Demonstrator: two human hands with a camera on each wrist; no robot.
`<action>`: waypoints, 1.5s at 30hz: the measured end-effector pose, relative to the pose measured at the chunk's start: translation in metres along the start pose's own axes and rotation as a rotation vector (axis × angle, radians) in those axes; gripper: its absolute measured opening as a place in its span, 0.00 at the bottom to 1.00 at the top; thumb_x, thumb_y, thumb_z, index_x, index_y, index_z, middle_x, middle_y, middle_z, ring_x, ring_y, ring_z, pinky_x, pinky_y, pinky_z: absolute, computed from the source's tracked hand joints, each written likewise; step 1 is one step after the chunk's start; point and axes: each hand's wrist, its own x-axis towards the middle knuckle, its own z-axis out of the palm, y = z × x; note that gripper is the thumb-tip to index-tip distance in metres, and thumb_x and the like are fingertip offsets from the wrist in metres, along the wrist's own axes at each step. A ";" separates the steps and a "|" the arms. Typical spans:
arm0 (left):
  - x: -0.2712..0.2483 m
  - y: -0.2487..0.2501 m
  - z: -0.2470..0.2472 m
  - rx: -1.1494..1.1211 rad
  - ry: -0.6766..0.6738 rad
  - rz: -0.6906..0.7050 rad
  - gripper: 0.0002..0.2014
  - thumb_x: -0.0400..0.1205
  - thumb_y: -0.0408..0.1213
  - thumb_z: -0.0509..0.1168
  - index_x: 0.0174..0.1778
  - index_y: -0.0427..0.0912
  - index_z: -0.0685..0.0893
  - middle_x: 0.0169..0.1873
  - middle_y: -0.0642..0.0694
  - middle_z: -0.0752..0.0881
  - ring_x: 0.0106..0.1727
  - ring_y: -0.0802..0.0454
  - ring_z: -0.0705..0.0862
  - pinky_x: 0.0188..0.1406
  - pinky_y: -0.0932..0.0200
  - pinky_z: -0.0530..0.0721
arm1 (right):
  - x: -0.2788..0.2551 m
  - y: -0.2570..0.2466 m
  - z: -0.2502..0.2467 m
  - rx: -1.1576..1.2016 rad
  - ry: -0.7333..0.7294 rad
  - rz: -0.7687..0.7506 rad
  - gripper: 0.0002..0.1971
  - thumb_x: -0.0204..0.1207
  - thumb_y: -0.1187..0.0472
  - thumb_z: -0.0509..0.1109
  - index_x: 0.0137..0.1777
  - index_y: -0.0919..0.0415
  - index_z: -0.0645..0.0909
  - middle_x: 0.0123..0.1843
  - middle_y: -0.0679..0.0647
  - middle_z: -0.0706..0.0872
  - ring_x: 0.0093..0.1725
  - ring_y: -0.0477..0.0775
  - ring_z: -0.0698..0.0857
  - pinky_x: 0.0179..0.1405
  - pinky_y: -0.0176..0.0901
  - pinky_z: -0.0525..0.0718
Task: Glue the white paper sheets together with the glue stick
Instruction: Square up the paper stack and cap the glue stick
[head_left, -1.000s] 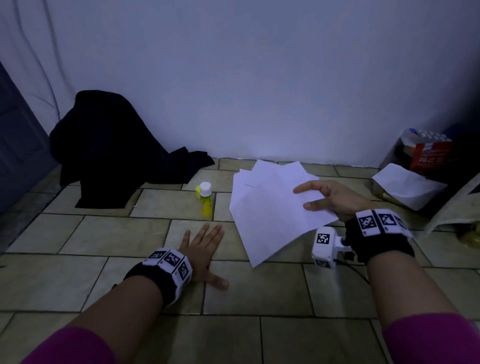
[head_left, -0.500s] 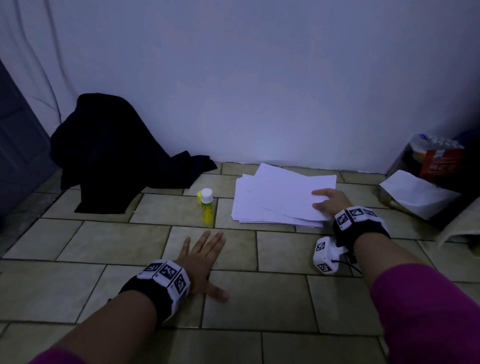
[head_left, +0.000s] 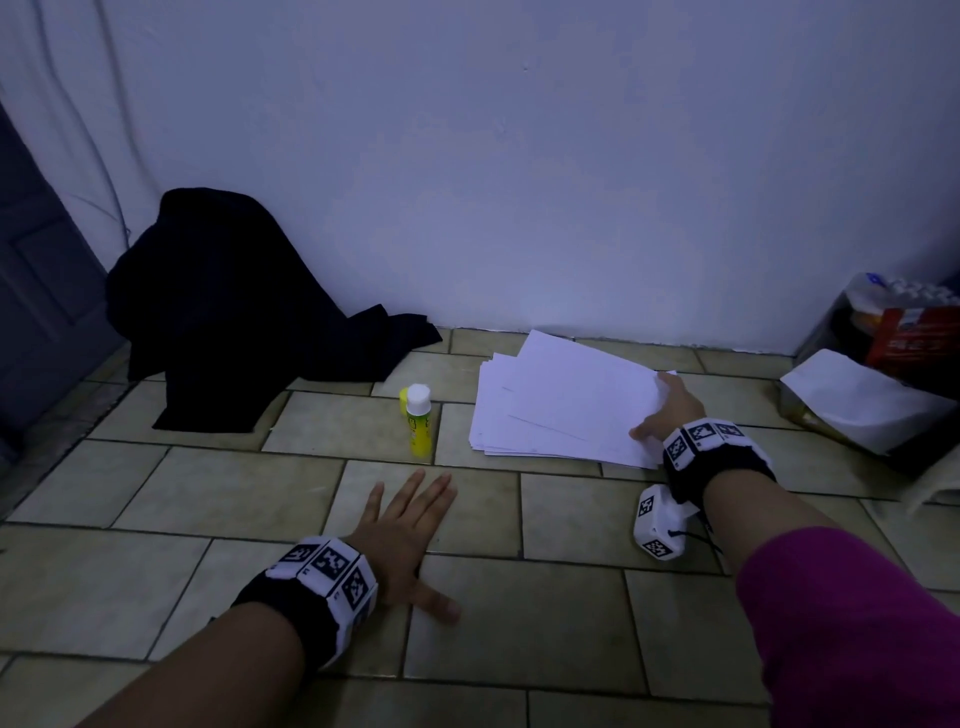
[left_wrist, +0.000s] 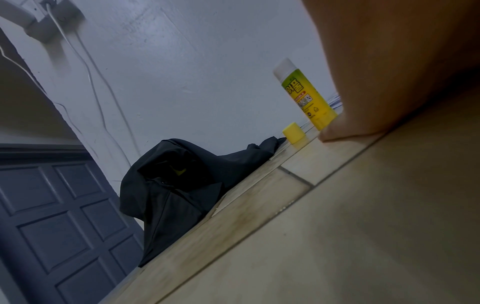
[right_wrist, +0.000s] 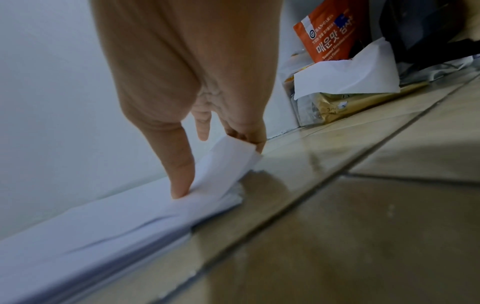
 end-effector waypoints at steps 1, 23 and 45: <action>0.000 0.000 0.000 -0.001 0.001 -0.001 0.76 0.38 0.86 0.39 0.82 0.49 0.27 0.69 0.58 0.19 0.74 0.56 0.20 0.74 0.42 0.25 | 0.000 0.000 -0.001 0.025 0.004 0.019 0.50 0.66 0.69 0.81 0.83 0.60 0.54 0.78 0.65 0.69 0.75 0.66 0.70 0.68 0.54 0.72; 0.002 -0.002 0.002 0.011 0.027 -0.003 0.75 0.40 0.85 0.41 0.82 0.50 0.28 0.71 0.61 0.20 0.72 0.56 0.19 0.72 0.42 0.24 | -0.005 0.008 0.000 0.374 0.017 -0.011 0.38 0.72 0.73 0.73 0.80 0.60 0.60 0.73 0.66 0.75 0.68 0.65 0.77 0.64 0.53 0.75; 0.000 0.001 0.001 -0.002 0.038 -0.012 0.73 0.43 0.84 0.45 0.82 0.50 0.29 0.71 0.61 0.21 0.73 0.58 0.20 0.71 0.44 0.22 | -0.020 -0.045 0.006 -0.203 -0.098 0.151 0.55 0.62 0.53 0.85 0.78 0.75 0.52 0.78 0.67 0.66 0.75 0.66 0.71 0.66 0.56 0.75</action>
